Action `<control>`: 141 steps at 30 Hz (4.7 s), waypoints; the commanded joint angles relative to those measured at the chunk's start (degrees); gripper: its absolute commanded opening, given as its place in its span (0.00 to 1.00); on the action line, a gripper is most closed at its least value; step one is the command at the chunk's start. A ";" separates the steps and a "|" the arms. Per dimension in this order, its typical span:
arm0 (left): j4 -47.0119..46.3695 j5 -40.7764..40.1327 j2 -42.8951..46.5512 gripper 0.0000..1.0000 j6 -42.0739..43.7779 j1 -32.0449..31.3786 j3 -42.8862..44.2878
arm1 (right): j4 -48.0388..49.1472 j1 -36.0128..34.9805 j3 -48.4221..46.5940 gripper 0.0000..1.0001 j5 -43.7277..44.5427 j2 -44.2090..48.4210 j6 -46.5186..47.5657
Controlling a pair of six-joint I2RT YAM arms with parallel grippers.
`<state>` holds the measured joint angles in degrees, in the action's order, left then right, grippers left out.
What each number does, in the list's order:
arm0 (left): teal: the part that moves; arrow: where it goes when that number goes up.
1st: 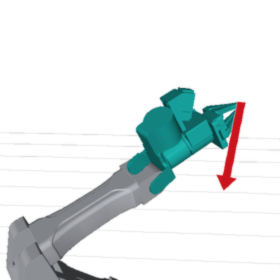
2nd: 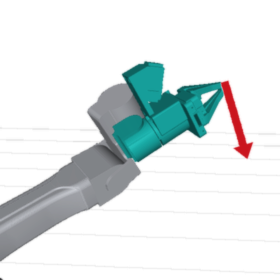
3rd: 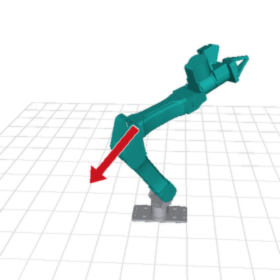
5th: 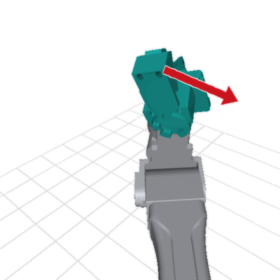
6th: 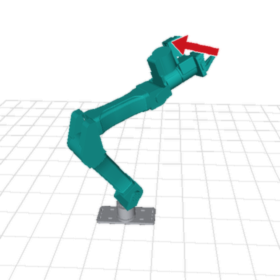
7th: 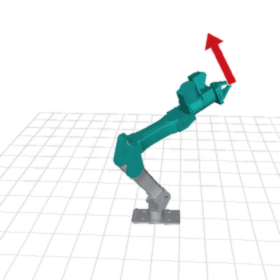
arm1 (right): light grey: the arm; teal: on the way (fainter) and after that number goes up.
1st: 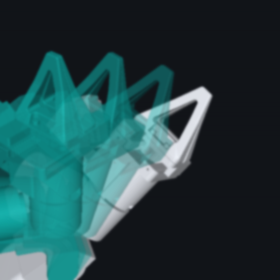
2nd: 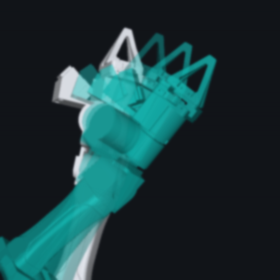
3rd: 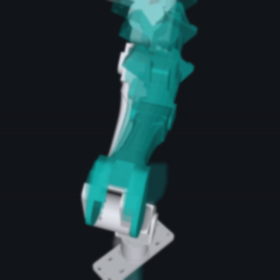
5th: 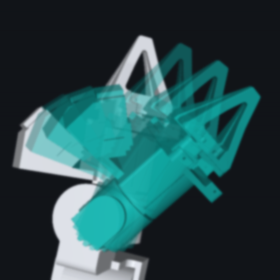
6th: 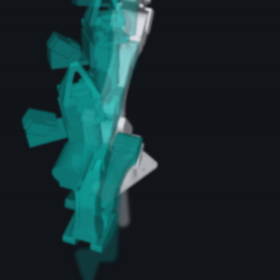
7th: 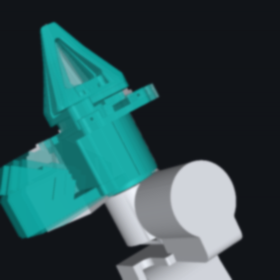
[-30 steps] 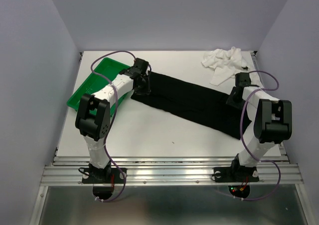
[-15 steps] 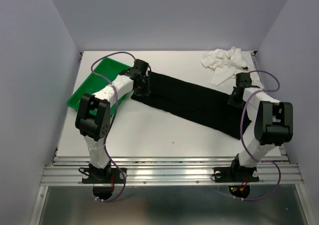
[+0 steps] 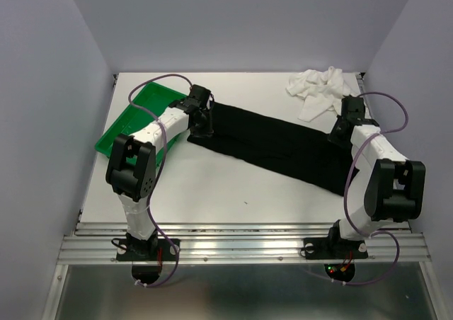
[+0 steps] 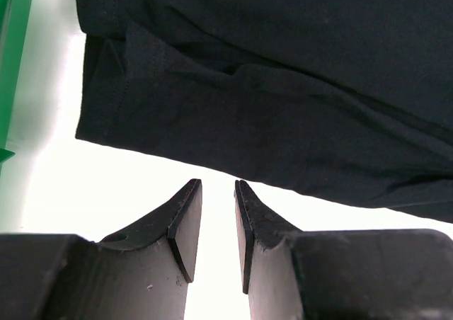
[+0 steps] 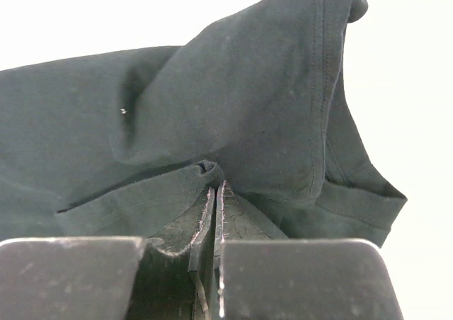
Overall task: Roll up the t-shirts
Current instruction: Fold the T-shirt at the center of the board.
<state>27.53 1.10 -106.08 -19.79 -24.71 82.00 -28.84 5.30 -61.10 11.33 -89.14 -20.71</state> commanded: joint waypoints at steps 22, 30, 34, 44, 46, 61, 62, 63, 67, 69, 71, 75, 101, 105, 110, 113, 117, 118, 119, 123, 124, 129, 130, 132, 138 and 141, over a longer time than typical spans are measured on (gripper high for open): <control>-0.90 0.57 2.90 0.36 0.28 -0.16 -0.79 | -1.31 0.50 0.90 0.21 1.85 -3.49 -1.35; -0.90 0.57 2.72 0.36 0.28 -0.25 -0.79 | -1.13 0.50 -0.25 0.05 1.59 -3.50 -1.26; -0.81 0.57 2.55 0.36 0.37 -0.25 -0.70 | -1.31 0.50 -0.16 0.04 1.76 -1.65 -1.70; -0.90 0.83 2.46 0.36 0.37 -0.34 -0.52 | -2.27 0.50 2.47 0.34 1.15 1.17 -2.41; -0.90 0.74 2.63 0.36 0.37 -0.34 -0.61 | -2.19 0.50 3.00 0.34 0.80 1.08 -2.49; -0.46 0.57 3.34 0.36 0.54 -0.52 -0.70 | -1.48 0.50 1.86 0.01 -0.17 1.69 -2.32; -0.46 0.57 3.43 0.36 0.54 -0.43 -0.78 | -1.48 0.50 1.86 0.01 -0.61 2.13 -2.58; -0.63 0.48 3.43 0.36 0.54 -0.51 -0.96 | -1.57 0.50 1.51 0.01 -0.78 2.57 -2.58; -0.63 0.39 3.43 0.36 0.54 -0.52 -1.14 | -1.57 0.50 0.37 0.01 -0.26 4.42 -2.49; -0.64 0.48 3.43 0.36 0.46 -0.52 -1.14 | -1.57 0.50 0.02 0.01 0.62 4.68 -2.41; -0.81 0.48 3.51 0.36 0.45 -0.60 -1.22 | -1.57 0.50 -0.33 0.01 1.93 4.42 -2.32; -0.81 0.30 3.78 0.36 0.37 -0.52 -1.58 | -1.92 0.50 -0.42 0.25 4.31 2.67 -2.58; -0.37 0.13 3.52 0.36 0.10 -0.60 -1.31 | 0.01 0.50 -2.27 0.01 2.20 2.74 -1.79; -0.37 0.04 3.60 0.36 0.10 -0.69 -1.22 | 0.10 0.50 -3.58 0.01 1.94 4.50 -1.96; -0.37 0.04 3.78 0.36 -0.07 -0.69 -1.40 | 0.01 0.50 -4.82 0.01 2.02 4.77 -1.97; -0.37 -0.14 3.95 0.36 0.02 -0.69 -1.58 | 0.10 0.50 -5.87 0.01 2.38 4.42 -2.32; -0.19 -0.22 4.04 0.36 0.02 -0.69 -1.58 | 0.45 0.50 -7.18 0.01 2.12 2.84 -1.53; -0.19 -0.22 4.13 0.36 0.02 -0.78 -1.58 | 0.02 0.50 -7.45 0.05 2.11 1.36 -1.44; -0.19 -0.22 4.22 0.36 0.02 -0.78 -1.58 | -0.86 0.50 -7.71 0.16 2.03 0.56 -1.35; -0.19 -0.40 4.22 0.36 0.02 -0.78 -1.49 | -1.75 0.50 -7.01 0.44 4.22 -2.70 -1.35; -0.02 -0.31 4.22 0.36 0.02 -0.78 -1.49 | -1.75 0.50 -6.49 0.46 4.57 -3.22 -1.35; 0.16 -0.40 4.22 0.36 0.10 -0.78 -1.58 | -1.75 0.50 -5.70 0.48 4.93 -5.60 -1.44; 0.07 -0.49 4.22 0.36 0.10 -0.78 -1.49 | -1.57 0.50 -5.78 0.48 4.84 -5.86 -1.44; 0.33 -0.49 4.22 0.36 0.19 -0.78 -1.40 | -1.31 0.50 -5.70 0.48 4.40 -6.74 -1.26; 0.42 -0.49 4.04 0.36 0.19 -0.87 -1.14 | -0.69 0.50 -5.87 0.46 4.14 -8.76 -0.91; 0.33 -0.40 3.95 0.36 0.19 -0.87 -1.14 | -0.52 0.50 -6.22 0.46 3.96 -9.82 -0.74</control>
<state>27.49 1.28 -105.38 -19.84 -25.15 81.08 -31.00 5.30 -66.61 14.63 -98.15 -22.20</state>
